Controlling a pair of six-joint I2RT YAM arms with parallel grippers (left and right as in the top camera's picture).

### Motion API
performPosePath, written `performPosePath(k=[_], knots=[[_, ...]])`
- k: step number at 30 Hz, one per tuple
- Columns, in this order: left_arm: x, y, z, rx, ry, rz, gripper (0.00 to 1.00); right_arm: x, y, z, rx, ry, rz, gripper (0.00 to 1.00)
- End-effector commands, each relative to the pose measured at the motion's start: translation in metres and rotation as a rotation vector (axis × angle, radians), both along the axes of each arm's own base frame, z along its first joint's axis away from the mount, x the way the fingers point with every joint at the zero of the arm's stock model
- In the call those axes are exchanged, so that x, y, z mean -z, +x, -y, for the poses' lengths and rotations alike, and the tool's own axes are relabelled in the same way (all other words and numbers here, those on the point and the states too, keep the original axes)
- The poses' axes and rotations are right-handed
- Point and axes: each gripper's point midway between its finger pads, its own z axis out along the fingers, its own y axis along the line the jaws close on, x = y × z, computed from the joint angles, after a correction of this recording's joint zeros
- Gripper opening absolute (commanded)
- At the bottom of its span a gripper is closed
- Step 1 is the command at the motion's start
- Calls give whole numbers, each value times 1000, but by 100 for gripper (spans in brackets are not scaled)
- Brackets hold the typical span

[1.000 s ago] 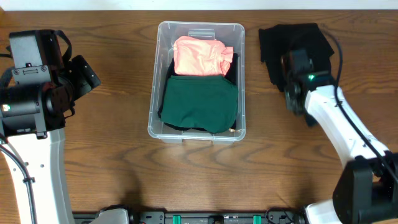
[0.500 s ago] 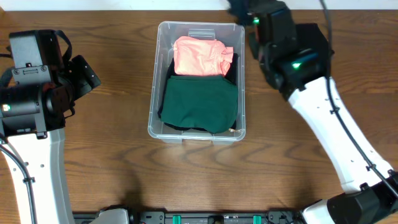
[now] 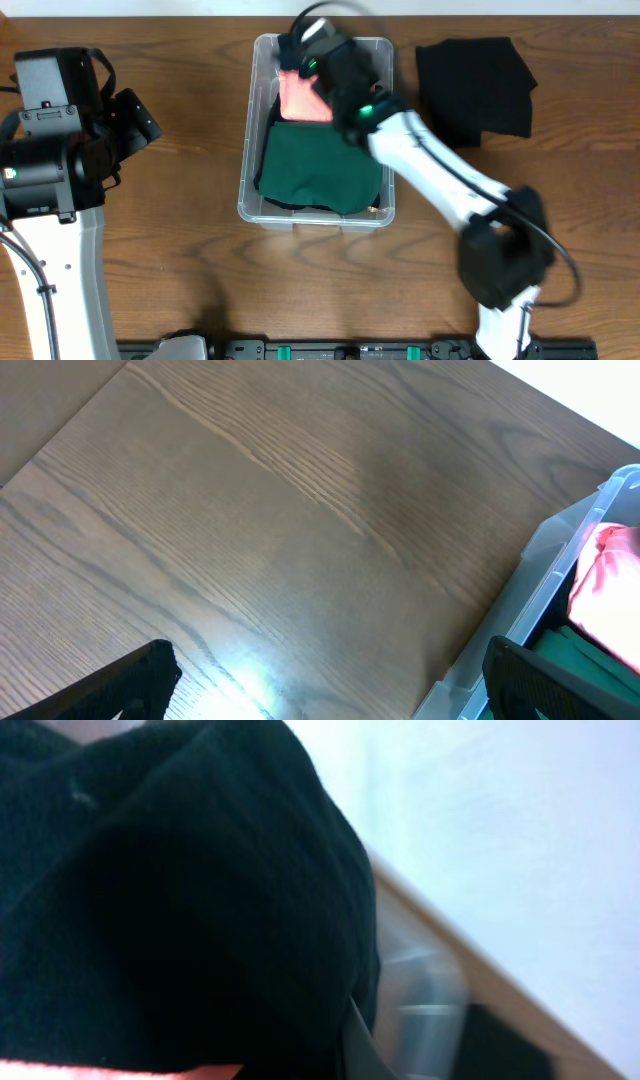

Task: Pack container
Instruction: 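Lift the teal garment and carry it left over the container, then lower the teal garment into the container's top end and release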

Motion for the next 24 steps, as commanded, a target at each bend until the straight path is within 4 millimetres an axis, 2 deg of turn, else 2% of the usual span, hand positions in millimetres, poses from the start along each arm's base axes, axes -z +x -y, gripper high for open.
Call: performPosePath(k=[1,4,6,9,11,12,13,15,18,19,21,23,24], knots=[[-1,0,-3,2,18,-8,98,39,-15,-31,-72,-55,-64,1],[-1,0,-3,2,18,-8,98,78,-28,-43,-103,-110,-131,1],[0,0,-3,2,18,-8,98,82,-33,-48,-116,-117,-141,1],[0,0,-3,2,18,-8,98,73,-39,-57,-135,-108,-126,2],[0,0,-3,2,18,-8,98,64,-40,-58,-137,-100,-114,29],[-1,0,-3,2,18,-8,98,59,-40,-58,-137,-95,-108,53],[-1,0,-3,2,18,-8,98,54,-40,-57,-136,-90,-103,61],[0,0,-3,2,18,-8,98,38,-38,-53,-127,-74,-80,72],[-1,0,-3,2,18,-8,98,7,-36,-47,-116,-38,-36,78],[0,0,-3,2,18,-8,98,-13,-35,-42,-103,-7,-8,80],[-1,0,-3,2,18,-8,98,-36,-34,-35,-82,35,24,81],[-1,0,-3,2,18,-8,98,-59,-32,-24,-47,92,54,80],[-1,0,-3,2,18,-8,98,-67,-31,-18,-32,116,63,76]])
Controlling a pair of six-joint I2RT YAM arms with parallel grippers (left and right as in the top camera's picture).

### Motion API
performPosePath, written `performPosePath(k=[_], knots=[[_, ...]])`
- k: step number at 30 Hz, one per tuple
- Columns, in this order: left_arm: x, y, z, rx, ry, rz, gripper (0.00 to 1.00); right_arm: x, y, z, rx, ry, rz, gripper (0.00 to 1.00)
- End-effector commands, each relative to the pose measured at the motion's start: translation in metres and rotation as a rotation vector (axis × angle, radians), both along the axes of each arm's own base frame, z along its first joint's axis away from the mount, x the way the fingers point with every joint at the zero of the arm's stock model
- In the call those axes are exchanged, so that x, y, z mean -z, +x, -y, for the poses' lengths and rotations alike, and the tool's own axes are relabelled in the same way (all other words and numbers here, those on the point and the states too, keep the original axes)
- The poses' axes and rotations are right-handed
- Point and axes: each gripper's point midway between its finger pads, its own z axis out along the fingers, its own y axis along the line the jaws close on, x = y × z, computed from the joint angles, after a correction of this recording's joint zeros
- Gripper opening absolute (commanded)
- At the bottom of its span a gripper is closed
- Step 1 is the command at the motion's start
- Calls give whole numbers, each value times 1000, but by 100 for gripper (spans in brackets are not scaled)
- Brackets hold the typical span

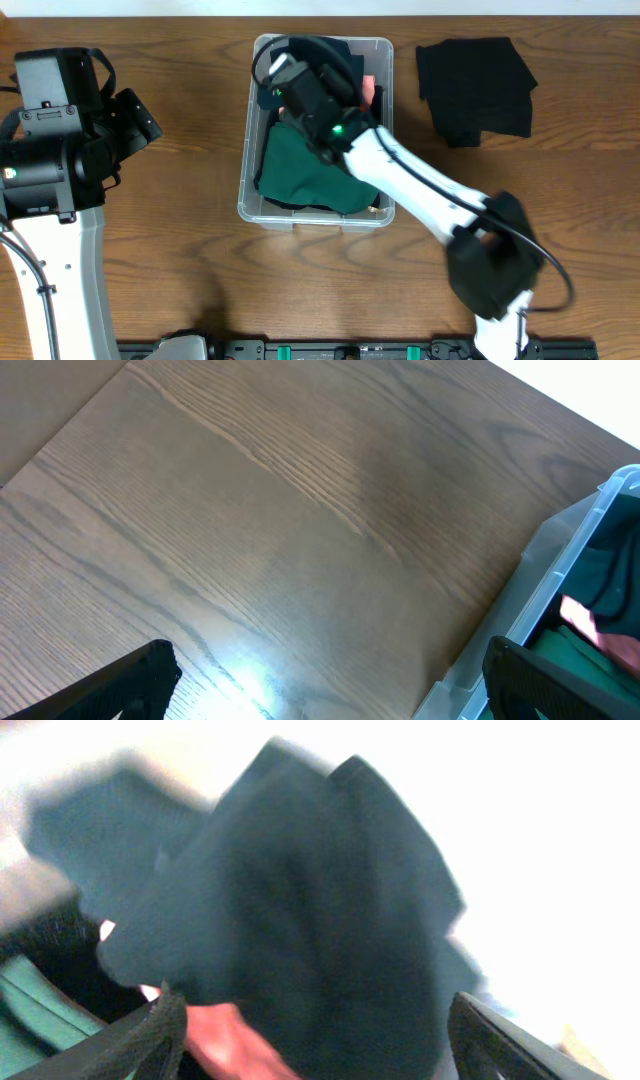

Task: Pack container
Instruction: 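Lower the teal garment into the container's top end and release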

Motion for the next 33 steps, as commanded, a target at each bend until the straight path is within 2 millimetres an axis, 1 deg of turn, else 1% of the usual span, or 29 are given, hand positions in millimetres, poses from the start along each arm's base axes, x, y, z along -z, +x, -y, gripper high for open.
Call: performPosePath(k=[1,2,4,5,8,10,13,17,19,20,23,24,25,27,28,29,31,33], knots=[[-1,0,-3,2,18,-8,98,-53,8,26,84,134,67,73],[-1,0,-3,2,18,-8,98,-55,12,32,108,161,65,69],[0,0,-3,2,18,-8,98,-53,18,42,134,209,43,53],[-1,0,-3,2,18,-8,98,-45,22,46,140,244,10,43],[-1,0,-3,2,18,-8,98,-25,33,49,148,365,-82,21],[-1,0,-3,2,18,-8,98,-11,41,48,158,434,-127,13],[0,0,-3,2,18,-8,98,13,55,39,154,516,-169,8],[-1,0,-3,2,18,-8,98,39,68,18,99,582,-189,1],[0,0,-3,2,18,-8,98,50,73,11,92,593,-184,1],[-1,0,-3,2,18,-8,98,61,75,9,94,596,-188,1],[0,0,-3,2,18,-8,98,95,77,8,126,589,-232,1],[0,0,-3,2,18,-8,98,112,75,10,146,579,-264,1],[0,0,-3,2,18,-8,98,125,73,12,165,570,-292,1],[-1,0,-3,2,18,-8,98,146,67,17,211,562,-350,1],[0,0,-3,2,18,-8,98,154,64,19,226,554,-372,1],[0,0,-3,2,18,-8,98,158,62,19,229,548,-381,1],[0,0,-3,2,18,-8,98,158,61,18,227,544,-385,1],[-1,0,-3,2,18,-8,98,149,60,17,222,548,-378,1]])
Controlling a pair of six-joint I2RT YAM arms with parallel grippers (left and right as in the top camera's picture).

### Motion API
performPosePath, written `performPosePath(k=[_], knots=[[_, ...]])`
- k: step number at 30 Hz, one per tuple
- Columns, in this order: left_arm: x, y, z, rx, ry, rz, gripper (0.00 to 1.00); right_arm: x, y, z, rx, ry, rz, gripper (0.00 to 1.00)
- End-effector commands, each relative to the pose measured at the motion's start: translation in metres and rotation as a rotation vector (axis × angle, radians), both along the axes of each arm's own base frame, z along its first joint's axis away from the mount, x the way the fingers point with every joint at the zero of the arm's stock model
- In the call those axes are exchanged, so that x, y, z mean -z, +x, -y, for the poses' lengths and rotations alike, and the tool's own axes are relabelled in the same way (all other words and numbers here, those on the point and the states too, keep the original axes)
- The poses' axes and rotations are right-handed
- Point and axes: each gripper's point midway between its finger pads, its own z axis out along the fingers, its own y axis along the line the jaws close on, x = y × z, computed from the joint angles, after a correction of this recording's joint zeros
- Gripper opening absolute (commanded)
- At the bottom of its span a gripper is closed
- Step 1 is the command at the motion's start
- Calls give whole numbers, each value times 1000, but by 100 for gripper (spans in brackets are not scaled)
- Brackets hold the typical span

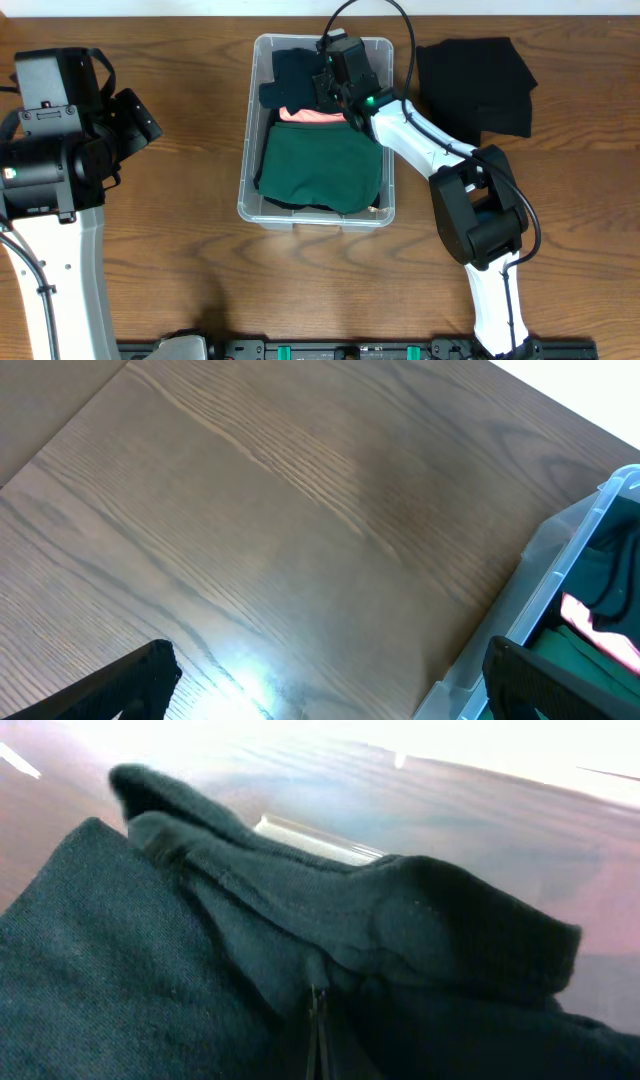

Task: Pack container
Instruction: 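Lower the teal garment into the container's top end and release, then move the right gripper back right to the black garment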

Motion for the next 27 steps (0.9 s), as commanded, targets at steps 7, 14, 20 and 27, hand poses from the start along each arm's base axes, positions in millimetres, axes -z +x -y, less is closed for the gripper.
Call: performPosePath(k=[7,14,20,27], knots=[[-1,0,-3,2,18,-8,98,-44,-17,-5,-27,35,20,1],[-1,0,-3,2,18,-8,98,-104,-32,-13,-102,13,129,1],[-1,0,-3,2,18,-8,98,-125,-39,19,-57,-7,98,8],[0,0,-3,2,18,-8,98,-186,-49,112,121,-50,114,49]])
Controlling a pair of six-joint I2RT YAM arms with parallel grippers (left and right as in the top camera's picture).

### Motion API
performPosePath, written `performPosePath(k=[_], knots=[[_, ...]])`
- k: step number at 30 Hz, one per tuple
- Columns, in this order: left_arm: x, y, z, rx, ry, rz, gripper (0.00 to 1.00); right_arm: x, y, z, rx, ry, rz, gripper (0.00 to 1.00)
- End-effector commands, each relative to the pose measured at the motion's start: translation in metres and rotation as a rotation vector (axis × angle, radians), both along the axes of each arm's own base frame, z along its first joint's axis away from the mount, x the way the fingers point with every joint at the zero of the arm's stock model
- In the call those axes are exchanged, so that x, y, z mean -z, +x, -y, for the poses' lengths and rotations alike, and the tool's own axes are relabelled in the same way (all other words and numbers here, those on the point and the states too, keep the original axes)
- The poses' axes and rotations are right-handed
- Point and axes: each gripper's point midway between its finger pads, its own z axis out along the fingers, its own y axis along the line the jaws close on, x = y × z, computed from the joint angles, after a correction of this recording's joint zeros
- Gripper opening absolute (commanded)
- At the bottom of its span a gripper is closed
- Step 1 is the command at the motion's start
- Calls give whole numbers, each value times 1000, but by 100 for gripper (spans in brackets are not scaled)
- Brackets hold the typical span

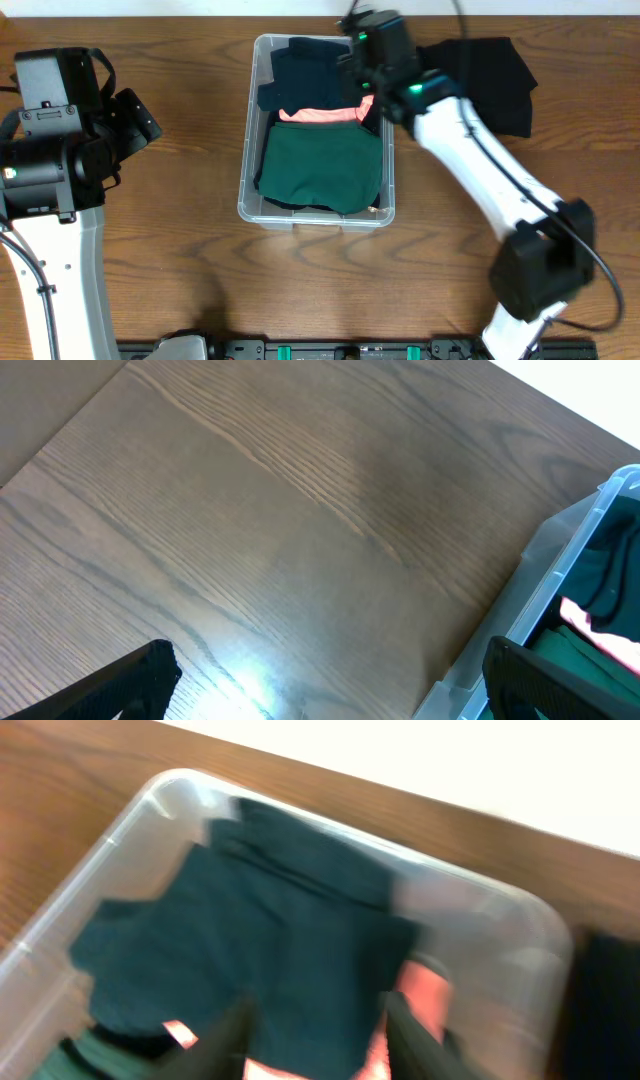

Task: Pack container
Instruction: 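Move the right gripper back right to the black garment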

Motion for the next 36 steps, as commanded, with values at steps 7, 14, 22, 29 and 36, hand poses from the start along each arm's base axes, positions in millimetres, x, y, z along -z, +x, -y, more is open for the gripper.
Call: performPosePath(k=[7,14,22,29,36], knots=[[-1,0,-3,2,18,-8,98,-34,-12,174,388,-30,-85,60],[-1,0,-3,2,18,-8,98,27,-17,225,455,9,-301,72],[0,0,-3,2,18,-8,98,69,-7,232,354,-128,-348,88],[-1,0,-3,2,18,-8,98,112,-7,216,239,-249,-416,93],[0,0,-3,2,18,-8,98,142,5,219,298,-308,-425,65]])
